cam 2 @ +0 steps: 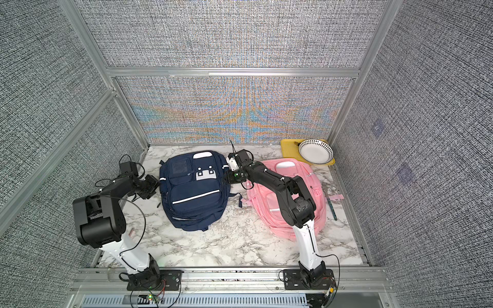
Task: Zip up the backpack
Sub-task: Adjust the backpack at the center of the board.
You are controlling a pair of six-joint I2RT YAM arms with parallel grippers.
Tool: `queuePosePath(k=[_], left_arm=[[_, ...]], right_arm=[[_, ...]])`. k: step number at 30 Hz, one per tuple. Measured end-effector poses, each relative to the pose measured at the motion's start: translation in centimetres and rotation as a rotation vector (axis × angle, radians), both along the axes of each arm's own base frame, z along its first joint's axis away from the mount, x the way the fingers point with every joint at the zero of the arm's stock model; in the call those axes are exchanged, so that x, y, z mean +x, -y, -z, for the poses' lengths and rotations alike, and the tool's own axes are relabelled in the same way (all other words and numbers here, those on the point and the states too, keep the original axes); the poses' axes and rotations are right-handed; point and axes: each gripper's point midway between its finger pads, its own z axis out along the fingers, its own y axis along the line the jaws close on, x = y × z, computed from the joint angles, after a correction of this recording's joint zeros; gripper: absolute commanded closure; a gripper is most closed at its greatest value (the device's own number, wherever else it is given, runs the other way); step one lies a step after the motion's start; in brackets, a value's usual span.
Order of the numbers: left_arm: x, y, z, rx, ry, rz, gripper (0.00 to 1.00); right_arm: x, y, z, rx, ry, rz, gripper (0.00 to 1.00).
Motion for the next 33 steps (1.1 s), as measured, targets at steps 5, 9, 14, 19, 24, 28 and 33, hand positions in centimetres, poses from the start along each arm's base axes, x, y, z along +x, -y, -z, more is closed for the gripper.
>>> queuePosePath(k=[5, 9, 14, 19, 24, 28, 33], left_arm=[[-0.5, 0.2, 2.0, -0.017, -0.049, -0.004, 0.44], [-0.1, 0.4, 2.3, -0.030, -0.031, -0.008, 0.71], [0.1, 1.7, 1.3, -0.014, 0.014, 0.015, 1.00], [-1.2, 3.6, -0.4, -0.017, 0.051, 0.041, 1.00], [-2.8, 4.8, -2.4, -0.043, 0.092, 0.049, 1.00], [-3.5, 5.5, -3.6, -0.068, 0.112, 0.062, 1.00], [-4.2, 6.3, -3.8, -0.101, 0.101, 0.078, 1.00]], right_arm=[[-1.5, -0.9, -0.8, 0.018, 0.001, -0.031, 0.56], [-3.2, -3.1, -2.1, 0.060, 0.015, -0.096, 0.56], [-6.0, -6.6, -2.6, 0.079, 0.031, -0.197, 0.56], [-7.7, -9.0, -2.2, 0.085, 0.031, -0.258, 0.55], [-10.0, -10.7, -2.1, 0.040, 0.088, -0.340, 0.54], [-11.8, -11.6, -2.8, -0.025, 0.189, -0.429, 0.54], [-13.9, -12.6, -4.0, -0.114, 0.346, -0.540, 0.54]])
